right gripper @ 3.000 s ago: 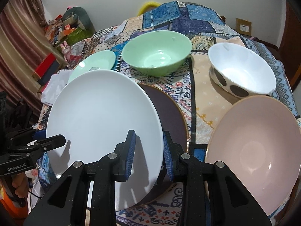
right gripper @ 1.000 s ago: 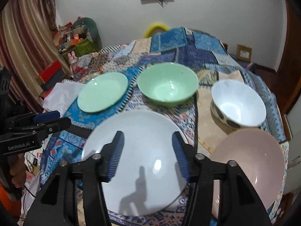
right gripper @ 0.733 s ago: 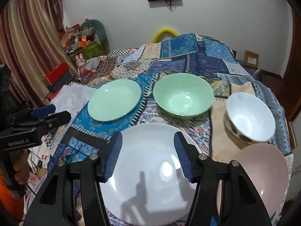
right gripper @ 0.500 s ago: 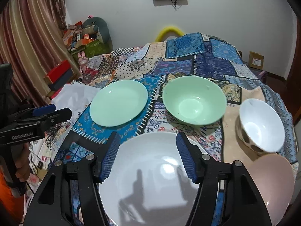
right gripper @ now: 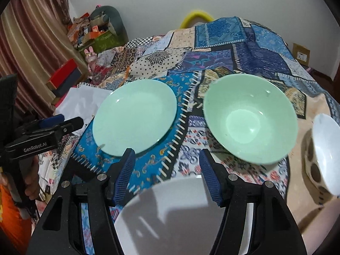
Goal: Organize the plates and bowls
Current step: 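Move the left tool to the mint green plate and grasp its rim, then lift the mint green plate with the left tool toward the white plate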
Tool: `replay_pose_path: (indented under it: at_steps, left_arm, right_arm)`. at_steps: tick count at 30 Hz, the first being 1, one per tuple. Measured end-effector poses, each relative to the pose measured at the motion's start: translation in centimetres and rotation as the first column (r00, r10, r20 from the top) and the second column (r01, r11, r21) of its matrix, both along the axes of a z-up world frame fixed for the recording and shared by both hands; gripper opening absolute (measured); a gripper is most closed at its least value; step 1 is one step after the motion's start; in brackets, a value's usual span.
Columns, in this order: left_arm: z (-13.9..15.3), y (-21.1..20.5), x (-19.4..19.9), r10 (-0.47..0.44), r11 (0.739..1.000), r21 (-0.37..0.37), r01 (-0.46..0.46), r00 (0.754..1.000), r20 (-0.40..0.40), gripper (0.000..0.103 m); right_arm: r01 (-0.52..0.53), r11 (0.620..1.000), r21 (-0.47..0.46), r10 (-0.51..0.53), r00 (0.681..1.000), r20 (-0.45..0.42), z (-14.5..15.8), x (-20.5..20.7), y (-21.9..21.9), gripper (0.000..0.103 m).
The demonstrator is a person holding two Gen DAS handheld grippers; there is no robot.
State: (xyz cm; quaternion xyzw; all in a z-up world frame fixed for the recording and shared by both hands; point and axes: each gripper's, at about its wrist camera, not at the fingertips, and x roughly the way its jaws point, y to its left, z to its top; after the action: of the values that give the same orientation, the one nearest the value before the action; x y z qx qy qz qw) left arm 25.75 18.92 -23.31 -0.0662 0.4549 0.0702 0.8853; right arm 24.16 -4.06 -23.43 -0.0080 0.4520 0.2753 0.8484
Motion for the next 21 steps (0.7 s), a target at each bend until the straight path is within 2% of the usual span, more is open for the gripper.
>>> replay_pose_path:
  at_steps: [4,6,9,11,12,15,19,21]
  left_arm:
    - [-1.5,1.7,1.7,-0.008,1.0,-0.027,0.008,1.0,-0.016,0.084]
    - [-2.1,2.4,2.4,-0.013,0.999,-0.036,0.013,1.0,-0.019,0.083]
    - [-2.7,3.1,3.5,-0.033,0.999,0.009,0.033,0.999,-0.014,0.078]
    - [-3.3,3.4,4.2,-0.058,0.998,0.008,0.059,0.998,-0.026,0.075]
    - [-3.6,3.6,4.5,-0.067,0.998,-0.009,0.067,0.997,-0.036,0.071]
    - [-4.5,4.3,5.5,-0.083,0.996,-0.046,0.08,0.994,-0.067,0.066]
    - [-5.7,4.6,6.6,-0.118,0.991,-0.078,0.111,0.988,-0.099,0.05]
    - [-6.0,4.6,7.0,-0.127,0.989,-0.086,0.118,0.986,-0.108,0.047]
  right_arm:
    - [-0.02,1.0,-0.023,0.019,1.0,-0.01,-0.5,1.0,1.5,0.058]
    - [-0.023,0.999,-0.036,0.023,0.999,-0.024,-0.9,1.6,2.4,0.051]
    - [-0.041,0.998,-0.044,0.039,0.998,-0.044,-1.4,2.1,3.4,0.048]
    - [-0.038,0.997,-0.069,0.035,0.998,-0.045,-1.8,2.5,4.2,0.047]
    - [-0.038,0.997,-0.074,0.035,0.998,-0.049,-2.0,2.7,4.3,0.044]
    - [-0.039,0.995,-0.094,0.032,0.997,-0.074,-2.6,3.3,4.9,0.041]
    - [-0.043,0.992,-0.117,0.032,0.995,-0.093,-3.3,4.0,5.4,0.039]
    - [-0.046,0.992,-0.12,0.033,0.993,-0.113,-3.7,4.4,5.7,0.035]
